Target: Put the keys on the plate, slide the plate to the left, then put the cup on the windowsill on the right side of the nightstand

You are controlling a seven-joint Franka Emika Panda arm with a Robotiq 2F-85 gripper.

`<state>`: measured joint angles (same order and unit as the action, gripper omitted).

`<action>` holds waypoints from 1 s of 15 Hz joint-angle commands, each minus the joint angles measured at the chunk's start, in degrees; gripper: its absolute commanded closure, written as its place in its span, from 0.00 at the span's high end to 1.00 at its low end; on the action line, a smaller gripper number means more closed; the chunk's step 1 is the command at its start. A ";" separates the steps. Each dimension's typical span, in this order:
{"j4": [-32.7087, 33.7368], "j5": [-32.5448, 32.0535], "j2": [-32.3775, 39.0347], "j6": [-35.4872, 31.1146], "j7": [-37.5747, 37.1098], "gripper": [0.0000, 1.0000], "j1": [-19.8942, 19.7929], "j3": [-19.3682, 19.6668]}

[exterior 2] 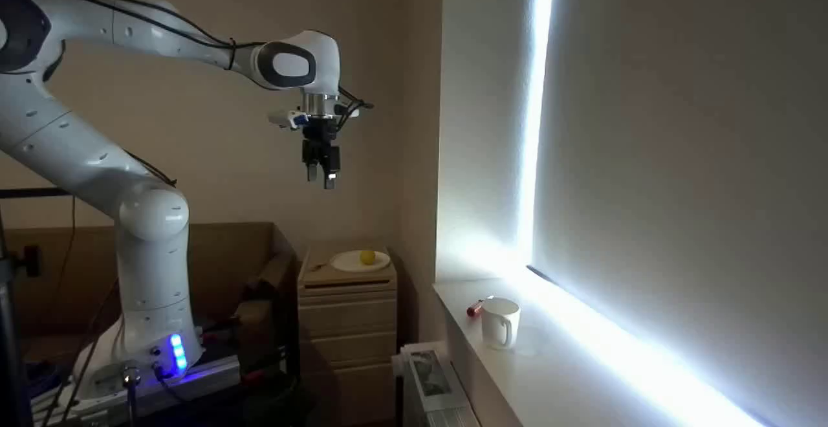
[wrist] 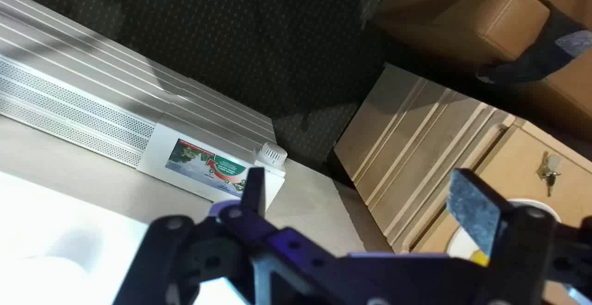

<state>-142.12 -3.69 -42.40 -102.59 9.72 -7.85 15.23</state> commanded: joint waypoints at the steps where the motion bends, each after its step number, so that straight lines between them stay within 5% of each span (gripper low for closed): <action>1: 0.14 0.41 0.18 0.11 0.40 1.00 -0.70 -0.53; 5: -4.71 2.73 -0.35 0.22 -0.41 1.00 2.61 -4.23; 9: -9.18 7.06 -1.55 0.57 -0.67 1.00 11.06 -13.48; 15: -6.27 12.89 5.05 -1.44 -3.52 1.00 26.09 -29.11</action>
<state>-150.56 7.50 -41.49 -102.94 6.45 13.18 -9.03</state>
